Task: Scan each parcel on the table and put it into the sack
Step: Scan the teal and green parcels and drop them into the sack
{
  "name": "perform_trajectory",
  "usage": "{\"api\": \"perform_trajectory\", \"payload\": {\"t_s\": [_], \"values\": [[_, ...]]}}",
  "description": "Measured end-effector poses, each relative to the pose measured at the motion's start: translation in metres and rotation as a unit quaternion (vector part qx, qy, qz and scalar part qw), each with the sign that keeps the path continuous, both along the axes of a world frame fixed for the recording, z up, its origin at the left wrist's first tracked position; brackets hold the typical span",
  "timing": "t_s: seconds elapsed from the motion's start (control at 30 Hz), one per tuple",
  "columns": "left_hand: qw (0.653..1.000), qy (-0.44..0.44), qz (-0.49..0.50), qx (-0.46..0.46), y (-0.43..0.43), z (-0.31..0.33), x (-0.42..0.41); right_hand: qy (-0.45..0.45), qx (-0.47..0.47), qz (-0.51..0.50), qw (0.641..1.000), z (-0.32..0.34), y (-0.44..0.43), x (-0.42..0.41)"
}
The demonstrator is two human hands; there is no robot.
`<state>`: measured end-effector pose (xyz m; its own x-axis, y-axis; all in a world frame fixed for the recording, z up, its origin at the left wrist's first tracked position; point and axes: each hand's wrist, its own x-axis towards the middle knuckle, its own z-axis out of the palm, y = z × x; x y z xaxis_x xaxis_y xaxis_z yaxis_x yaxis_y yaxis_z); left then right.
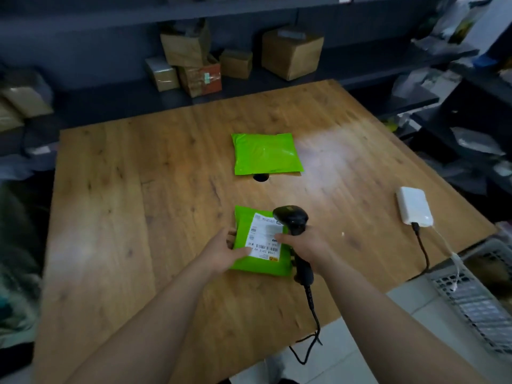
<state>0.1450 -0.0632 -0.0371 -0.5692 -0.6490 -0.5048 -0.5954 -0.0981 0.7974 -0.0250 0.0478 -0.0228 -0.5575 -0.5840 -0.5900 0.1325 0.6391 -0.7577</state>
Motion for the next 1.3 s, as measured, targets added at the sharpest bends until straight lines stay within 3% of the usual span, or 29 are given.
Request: {"api": "perform_trajectory", "payload": {"t_s": [0.1,0.27,0.47,0.63,0.77,0.87,0.93,1.0,1.07,1.2,1.3], "values": [[0.993,0.071,0.085,0.049,-0.002,0.013,-0.001,-0.016,-0.009,0.035,0.999,0.008,0.0,-0.015],[0.993,0.111,0.044,-0.013,-0.018,0.051,0.0,0.073,-0.095,0.105,0.987,0.046,-0.014,-0.045],[0.984,0.157,0.055,-0.056,-0.025,0.099,-0.01,-0.013,-0.158,0.189,0.969,0.077,-0.025,-0.05],[0.955,0.216,0.2,-0.042,-0.016,0.106,-0.015,-0.046,-0.172,0.126,0.976,0.079,-0.027,-0.047],[0.968,0.172,0.178,0.03,0.008,0.096,-0.009,-0.067,-0.206,0.022,0.976,0.08,-0.033,-0.049],[0.956,0.213,0.201,0.036,0.021,0.088,-0.007,-0.083,-0.212,0.002,0.974,0.081,-0.034,-0.049],[0.93,0.252,0.268,0.025,0.021,0.091,-0.008,-0.063,-0.187,0.025,0.98,0.081,-0.034,-0.048],[0.913,0.269,0.305,0.007,0.014,0.098,-0.003,0.015,-0.15,0.056,0.987,0.084,-0.034,-0.047],[0.919,0.257,0.3,-0.007,0.004,0.104,0.005,0.07,-0.152,0.093,0.981,0.091,-0.032,-0.046],[0.934,0.2,0.291,-0.053,-0.012,0.106,0.018,0.025,-0.21,0.199,0.957,0.111,-0.026,-0.031],[0.938,0.172,0.286,-0.093,-0.019,0.102,0.024,0.064,-0.197,0.253,0.945,0.124,-0.022,-0.018]]}}
